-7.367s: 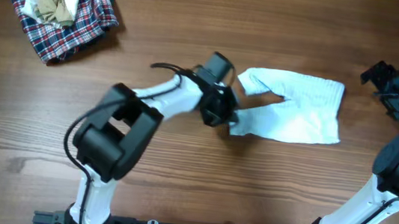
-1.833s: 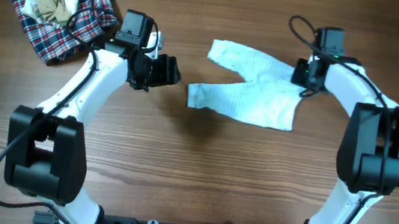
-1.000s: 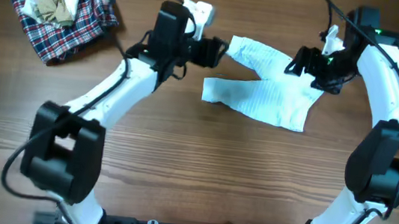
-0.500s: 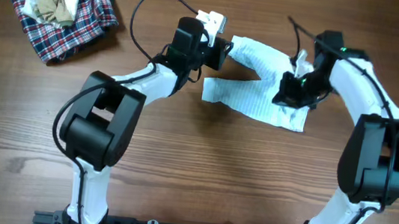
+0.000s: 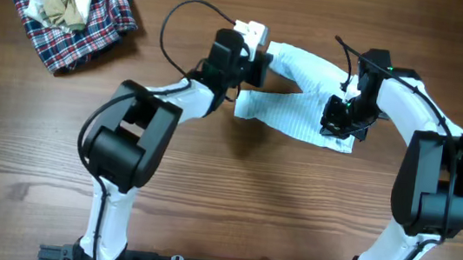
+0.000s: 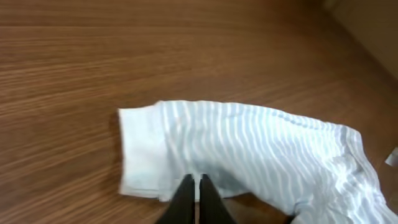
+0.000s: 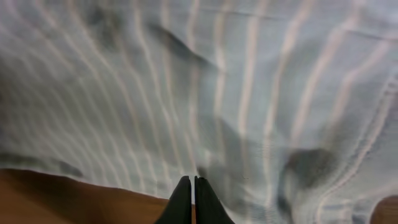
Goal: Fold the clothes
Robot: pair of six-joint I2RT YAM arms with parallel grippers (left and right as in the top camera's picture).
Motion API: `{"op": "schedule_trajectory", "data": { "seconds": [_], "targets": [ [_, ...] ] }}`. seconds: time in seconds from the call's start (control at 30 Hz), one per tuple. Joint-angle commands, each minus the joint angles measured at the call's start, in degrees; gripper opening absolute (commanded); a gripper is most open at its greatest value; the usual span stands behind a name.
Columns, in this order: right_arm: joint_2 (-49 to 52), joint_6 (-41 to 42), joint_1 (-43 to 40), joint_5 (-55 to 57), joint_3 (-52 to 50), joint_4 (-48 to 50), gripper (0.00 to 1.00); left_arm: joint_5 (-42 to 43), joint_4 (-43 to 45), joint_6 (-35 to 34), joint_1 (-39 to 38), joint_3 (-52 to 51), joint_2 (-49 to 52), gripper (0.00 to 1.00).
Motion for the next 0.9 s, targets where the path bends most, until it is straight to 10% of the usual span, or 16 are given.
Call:
{"op": "schedule_trajectory", "data": {
  "seconds": [0.0, 0.87],
  "targets": [
    [-0.57, 1.25, 0.02, 2.38, -0.74, -0.28, 0.05, -4.15, 0.33, -0.28, -1.97, 0.20, 2.67, 0.04],
    [-0.57, 9.01, -1.38, 18.84, -7.32, -3.23, 0.04, -15.56, -7.06, -0.02, -2.03, 2.91, 4.31, 0.14]
  ]
}}
